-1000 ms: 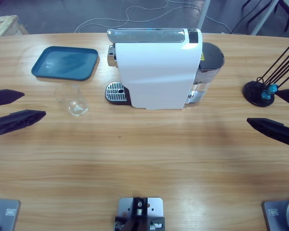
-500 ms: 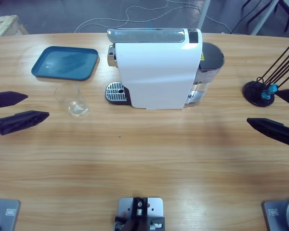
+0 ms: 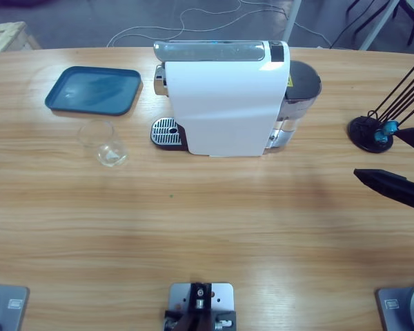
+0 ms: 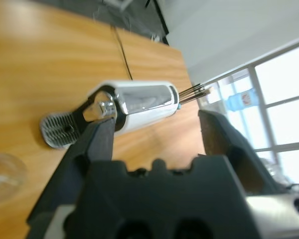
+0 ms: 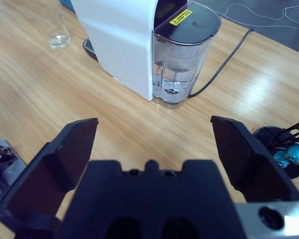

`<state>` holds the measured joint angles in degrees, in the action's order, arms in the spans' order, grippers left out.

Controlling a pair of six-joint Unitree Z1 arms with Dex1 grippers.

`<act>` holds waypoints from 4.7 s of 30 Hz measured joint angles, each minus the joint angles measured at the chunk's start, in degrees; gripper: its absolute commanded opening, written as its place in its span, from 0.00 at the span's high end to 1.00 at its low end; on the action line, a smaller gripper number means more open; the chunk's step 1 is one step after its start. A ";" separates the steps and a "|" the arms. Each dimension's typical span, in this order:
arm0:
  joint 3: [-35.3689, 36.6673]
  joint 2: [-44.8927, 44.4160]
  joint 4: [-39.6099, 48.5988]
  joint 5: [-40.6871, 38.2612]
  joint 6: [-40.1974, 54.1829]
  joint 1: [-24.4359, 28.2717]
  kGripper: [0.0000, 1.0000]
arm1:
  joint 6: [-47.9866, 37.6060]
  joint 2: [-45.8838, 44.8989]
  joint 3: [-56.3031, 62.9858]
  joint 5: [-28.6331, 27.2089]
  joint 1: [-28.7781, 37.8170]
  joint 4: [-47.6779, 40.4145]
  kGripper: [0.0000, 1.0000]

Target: Pour coffee

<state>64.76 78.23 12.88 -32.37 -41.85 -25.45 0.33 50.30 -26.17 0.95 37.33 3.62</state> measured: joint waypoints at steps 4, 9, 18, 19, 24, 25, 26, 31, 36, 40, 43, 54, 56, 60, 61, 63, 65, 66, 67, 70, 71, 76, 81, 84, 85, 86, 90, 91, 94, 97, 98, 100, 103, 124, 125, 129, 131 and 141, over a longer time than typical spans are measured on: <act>0.09 6.88 -0.60 -8.53 -6.75 0.85 0.30 | 0.00 -0.39 0.01 0.00 0.00 -0.01 0.00; 1.23 12.95 -4.87 -16.99 -9.02 0.80 0.30 | 0.00 -1.64 0.03 0.00 0.00 -0.01 0.00; 1.52 18.47 -8.14 -17.76 -9.80 0.59 0.30 | 0.00 -2.77 0.26 0.00 0.00 -0.01 0.00; 1.52 18.92 -8.54 -17.76 -9.80 0.59 0.30 | 0.00 -2.93 0.27 0.00 0.00 -0.01 0.00; 1.53 21.07 -10.21 -17.76 -9.80 0.59 0.30 | 0.00 -3.13 0.55 0.00 0.00 -0.01 0.00; 1.54 21.38 -10.56 -17.76 -9.80 0.59 0.30 | 0.00 -3.15 0.64 0.00 0.00 -0.01 0.00; 1.60 21.71 -10.93 -17.76 -9.80 0.59 0.30 | 0.00 -3.15 0.70 0.00 0.00 -0.01 0.00; 3.94 23.30 -11.96 -17.76 -9.80 0.59 0.38 | 0.00 -3.15 0.89 0.00 0.00 -0.02 0.00; 6.63 24.78 -12.47 -17.77 -9.80 0.57 0.40 | 0.00 -3.15 0.89 0.00 0.00 -0.02 0.00; 7.14 26.01 -12.63 -17.80 -9.80 0.04 0.40 | 0.00 -3.15 0.89 0.00 0.00 -0.03 0.00; 7.15 26.23 -12.69 -17.80 -9.80 0.02 0.39 | 0.00 -3.16 0.89 0.00 0.00 -0.03 0.00; 5.78 26.14 -12.69 -18.20 -8.72 3.35 0.38 | 0.00 -3.85 0.90 0.00 0.00 -0.03 0.00; 5.75 26.14 -12.69 -18.20 -8.72 3.08 0.38 | 0.00 -3.91 0.90 0.00 0.00 -0.03 0.00; 5.75 26.14 -12.69 -18.20 -8.72 1.23 0.38 | 0.00 -3.91 0.90 0.00 0.00 -0.04 0.00; 5.75 26.14 -12.69 -18.20 -8.72 0.84 0.38 | 0.00 -3.91 0.90 0.00 0.00 -0.04 0.00; 5.75 26.14 -12.69 -18.20 -8.72 0.34 0.39 | 0.00 -3.92 0.90 0.00 0.00 -0.04 0.00; 5.75 26.14 -12.69 -18.20 -8.73 -0.08 0.52 | 0.00 -3.92 0.90 0.00 0.00 -0.05 0.00; 5.75 26.13 -12.69 -18.20 -8.73 -0.25 0.71 | 0.00 -3.92 0.90 0.00 0.00 -0.05 0.00; 5.75 26.11 -12.69 -18.20 -8.73 -0.40 0.95 | 0.00 -3.92 0.90 0.00 0.00 -0.05 0.00; 5.75 25.70 -12.69 -18.20 -8.82 -0.59 1.00 | 0.00 -3.93 0.90 0.00 0.00 -0.05 0.00; 5.75 25.50 -12.69 -18.20 -8.87 -0.59 1.00 | 0.00 -3.94 0.90 0.00 0.00 -0.05 0.00; 4.53 24.64 -12.68 -18.19 -8.89 -0.58 1.00 | 0.00 -4.03 0.91 0.00 0.00 -0.06 0.00; 3.70 24.24 -12.68 -18.16 -8.85 -0.55 1.00 | 0.00 -4.14 0.95 0.00 0.00 -0.11 0.00; 3.71 23.73 -12.68 -18.07 -8.85 -0.55 1.00 | 0.00 -4.16 1.00 0.00 0.00 -0.26 0.00; 3.96 22.62 -12.69 -18.08 -8.85 -0.89 1.00 | 0.00 -4.19 1.04 0.00 0.00 -0.35 0.00; 4.11 21.17 -12.69 -18.09 -8.85 -1.28 1.00 | 0.00 -4.24 1.10 0.00 0.00 -0.41 0.00; 5.78 17.79 -12.61 -18.17 -8.85 -1.86 1.00 | 0.00 -4.33 1.20 0.00 0.00 -0.69 0.00; 7.03 17.67 -12.46 -18.17 -8.85 -2.17 1.00 | 0.00 -4.36 1.22 0.00 0.00 -0.78 0.00; 10.23 17.57 -11.68 -18.17 -8.85 -3.22 0.75 | 0.00 -4.48 1.28 0.00 0.00 -0.79 0.00; 12.28 17.51 -9.63 -16.67 -6.86 -3.80 0.05 | -0.53 -4.79 0.99 0.00 0.00 0.22 0.00; 12.94 17.27 -7.10 -14.59 -4.39 -4.14 0.03 | -1.28 -5.16 0.22 -0.13 0.00 2.34 0.00; 14.86 15.62 0.72 -5.08 3.24 -5.90 0.02 | -4.01 -5.64 -3.38 -2.34 0.00 9.65 0.00; 15.99 10.88 10.96 11.92 15.08 -9.58 0.01 | -9.31 -5.46 -9.87 -11.20 -1.08 19.40 0.00; -17.52 -14.32 10.02 38.39 30.89 -14.96 0.03 | -22.09 27.32 -9.71 -13.46 -25.64 -1.19 0.32; -18.10 -14.32 9.65 38.40 30.89 -14.96 0.03 | -22.45 27.81 -8.76 -13.87 -25.64 -2.39 0.32; -18.82 -14.32 8.70 38.40 30.93 -14.79 0.03 | -23.27 29.58 -5.18 -14.80 -25.64 -7.17 0.32; -19.01 -14.32 8.12 38.41 31.17 -14.30 0.03 | -23.46 30.15 -3.85 -14.91 -25.64 -9.10 0.33; -21.25 -14.32 5.54 38.41 32.12 -12.66 0.03 | -23.75 33.21 -0.18 -15.43 -25.64 -15.08 0.33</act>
<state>43.51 63.91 18.42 6.04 -9.72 -38.10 -23.42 83.51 -26.36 -14.48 11.69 -11.46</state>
